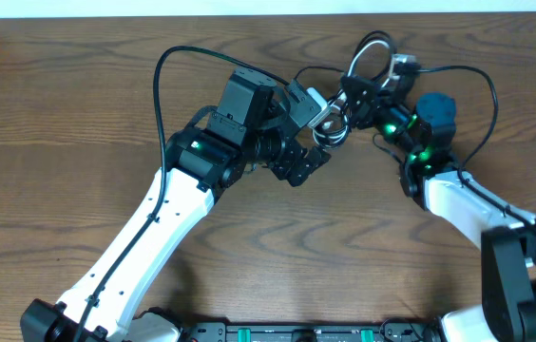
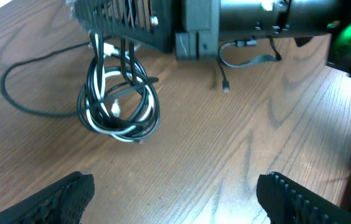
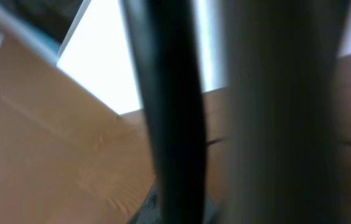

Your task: Untangle cables

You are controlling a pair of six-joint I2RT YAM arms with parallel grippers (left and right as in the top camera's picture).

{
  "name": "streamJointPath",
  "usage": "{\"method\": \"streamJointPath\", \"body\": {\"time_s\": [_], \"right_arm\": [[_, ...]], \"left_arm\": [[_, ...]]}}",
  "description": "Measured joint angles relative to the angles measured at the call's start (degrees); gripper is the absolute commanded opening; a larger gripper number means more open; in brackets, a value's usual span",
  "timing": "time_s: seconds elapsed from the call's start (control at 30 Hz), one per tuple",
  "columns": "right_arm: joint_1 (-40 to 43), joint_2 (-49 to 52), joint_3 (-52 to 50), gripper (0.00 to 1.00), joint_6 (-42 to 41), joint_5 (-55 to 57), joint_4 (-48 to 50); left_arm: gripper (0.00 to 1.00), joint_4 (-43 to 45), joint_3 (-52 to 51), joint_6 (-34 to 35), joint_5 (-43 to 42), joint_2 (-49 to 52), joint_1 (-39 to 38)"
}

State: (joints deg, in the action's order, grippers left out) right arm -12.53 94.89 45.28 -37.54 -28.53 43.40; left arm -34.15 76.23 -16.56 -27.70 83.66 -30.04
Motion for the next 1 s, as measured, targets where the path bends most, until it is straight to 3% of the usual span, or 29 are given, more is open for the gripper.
{"method": "streamJointPath", "body": {"time_s": [0.13, 0.4, 0.63, 1.0], "right_arm": [[-3.5, -5.7, 0.0, 0.01, 9.8, 1.1, -7.3], [-12.4, -15.1, 0.0, 0.01, 26.0, 17.9, -17.5], [-15.1, -15.6, 0.0, 0.01, 28.6, 28.2, -17.9], [-14.9, -15.6, 0.0, 0.01, 26.3, 30.0, -17.9]], "left_arm": [[0.89, 0.0, 0.0, 0.0, 0.0, 0.0, 0.0], [0.89, -0.1, 0.0, 0.0, 0.0, 0.0, 0.0], [0.89, 0.0, 0.0, 0.0, 0.0, 0.0, 0.0], [0.89, -0.4, 0.0, 0.0, 0.0, 0.0, 0.0]]}}
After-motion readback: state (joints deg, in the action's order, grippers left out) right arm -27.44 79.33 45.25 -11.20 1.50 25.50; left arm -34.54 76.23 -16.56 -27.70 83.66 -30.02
